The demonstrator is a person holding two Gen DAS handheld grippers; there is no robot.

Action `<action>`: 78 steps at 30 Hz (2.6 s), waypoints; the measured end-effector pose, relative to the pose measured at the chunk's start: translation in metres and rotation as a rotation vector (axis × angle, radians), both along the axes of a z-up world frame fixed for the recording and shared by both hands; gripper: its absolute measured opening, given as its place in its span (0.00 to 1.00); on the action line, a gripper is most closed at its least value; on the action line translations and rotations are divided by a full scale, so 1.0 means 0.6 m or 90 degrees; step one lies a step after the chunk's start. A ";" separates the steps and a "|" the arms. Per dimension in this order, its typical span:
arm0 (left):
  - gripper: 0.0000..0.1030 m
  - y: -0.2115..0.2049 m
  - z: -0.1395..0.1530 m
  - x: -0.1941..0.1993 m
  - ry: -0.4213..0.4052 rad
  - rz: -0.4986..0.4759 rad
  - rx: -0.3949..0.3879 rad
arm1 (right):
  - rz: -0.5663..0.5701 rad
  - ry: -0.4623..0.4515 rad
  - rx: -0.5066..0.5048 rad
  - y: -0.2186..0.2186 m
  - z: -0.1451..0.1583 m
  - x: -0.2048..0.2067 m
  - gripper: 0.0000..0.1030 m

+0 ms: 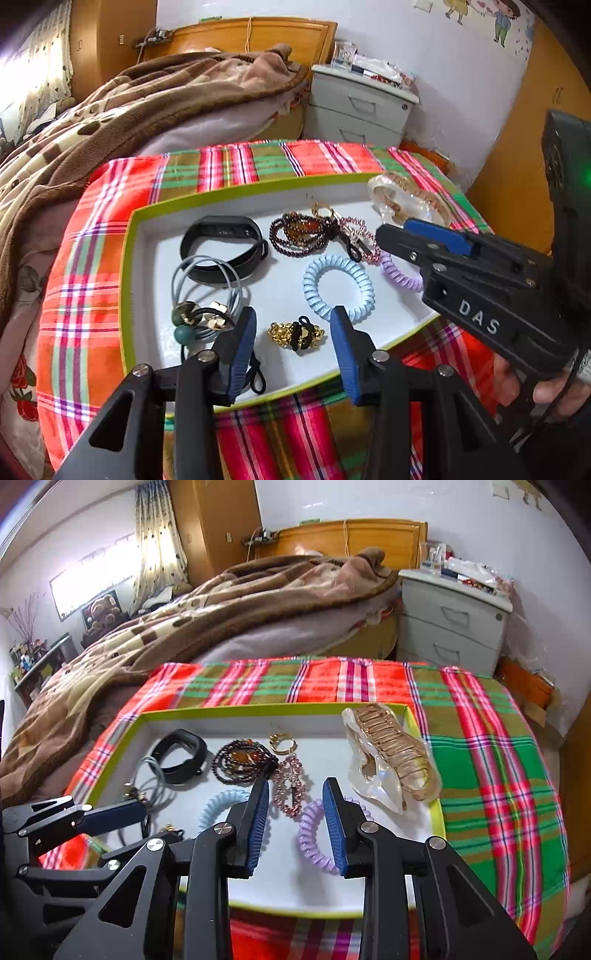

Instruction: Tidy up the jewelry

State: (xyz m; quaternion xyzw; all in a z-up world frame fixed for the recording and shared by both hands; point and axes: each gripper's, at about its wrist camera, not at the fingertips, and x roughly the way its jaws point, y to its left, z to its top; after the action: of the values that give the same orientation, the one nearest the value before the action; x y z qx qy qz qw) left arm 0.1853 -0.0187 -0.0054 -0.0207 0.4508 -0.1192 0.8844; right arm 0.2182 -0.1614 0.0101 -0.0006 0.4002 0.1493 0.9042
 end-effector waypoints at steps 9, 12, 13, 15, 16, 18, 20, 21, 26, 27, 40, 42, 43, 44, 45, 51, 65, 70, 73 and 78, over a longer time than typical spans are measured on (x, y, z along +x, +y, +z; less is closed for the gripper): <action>0.49 0.019 0.026 -0.048 -0.034 0.066 0.028 | -0.030 -0.039 0.002 -0.003 0.029 -0.075 0.38; 0.49 0.024 0.026 -0.059 -0.039 0.088 0.044 | -0.037 -0.048 -0.006 0.001 0.032 -0.099 0.39; 0.49 0.025 0.026 -0.063 -0.040 0.095 0.054 | -0.037 -0.049 -0.007 0.000 0.032 -0.102 0.39; 0.49 0.026 0.027 -0.071 -0.047 0.100 0.063 | -0.043 -0.049 -0.008 0.000 0.032 -0.113 0.39; 0.49 0.026 0.028 -0.072 -0.049 0.101 0.063 | -0.045 -0.049 -0.008 -0.001 0.032 -0.113 0.39; 0.49 0.029 0.031 -0.078 -0.052 0.113 0.064 | -0.057 -0.047 0.000 -0.004 0.031 -0.119 0.39; 0.49 0.029 0.033 -0.083 -0.058 0.122 0.072 | -0.060 -0.047 0.002 -0.005 0.030 -0.123 0.39; 0.49 0.029 0.034 -0.085 -0.060 0.125 0.074 | -0.062 -0.045 0.002 -0.005 0.029 -0.125 0.39; 0.49 0.027 0.038 -0.090 -0.061 0.124 0.066 | -0.072 -0.054 -0.010 -0.001 0.029 -0.136 0.39; 0.49 0.027 0.037 -0.091 -0.059 0.123 0.064 | -0.072 -0.055 -0.013 0.000 0.030 -0.138 0.39; 0.49 0.026 0.031 -0.098 -0.047 0.129 0.063 | -0.066 -0.054 -0.005 0.006 0.030 -0.151 0.39; 0.49 0.026 0.031 -0.098 -0.046 0.129 0.066 | -0.064 -0.053 -0.003 0.008 0.030 -0.153 0.39; 0.49 0.026 0.031 -0.099 -0.046 0.129 0.067 | -0.063 -0.052 -0.004 0.009 0.030 -0.154 0.40; 0.49 0.026 0.032 -0.099 -0.048 0.130 0.067 | -0.064 -0.052 -0.004 0.008 0.029 -0.153 0.39; 0.49 0.026 0.032 -0.100 -0.049 0.130 0.067 | -0.065 -0.051 -0.005 0.009 0.028 -0.153 0.39; 0.49 0.029 0.032 -0.101 -0.048 0.132 0.066 | -0.065 -0.050 -0.006 0.009 0.027 -0.153 0.39; 0.49 0.032 0.033 -0.105 -0.047 0.137 0.067 | -0.065 -0.048 -0.005 0.011 0.027 -0.155 0.40; 0.49 0.033 0.033 -0.105 -0.047 0.135 0.069 | -0.067 -0.046 -0.006 0.013 0.027 -0.154 0.40; 0.49 0.033 0.032 -0.105 -0.046 0.136 0.069 | -0.067 -0.046 -0.006 0.013 0.027 -0.155 0.40; 0.49 0.033 0.032 -0.105 -0.045 0.137 0.070 | -0.068 -0.046 -0.006 0.013 0.027 -0.155 0.40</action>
State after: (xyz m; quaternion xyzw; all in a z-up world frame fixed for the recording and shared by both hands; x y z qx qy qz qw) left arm 0.1224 0.0009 0.0137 -0.0161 0.4206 0.0004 0.9071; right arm 0.1252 -0.1537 0.0262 0.0111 0.3677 0.0990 0.9246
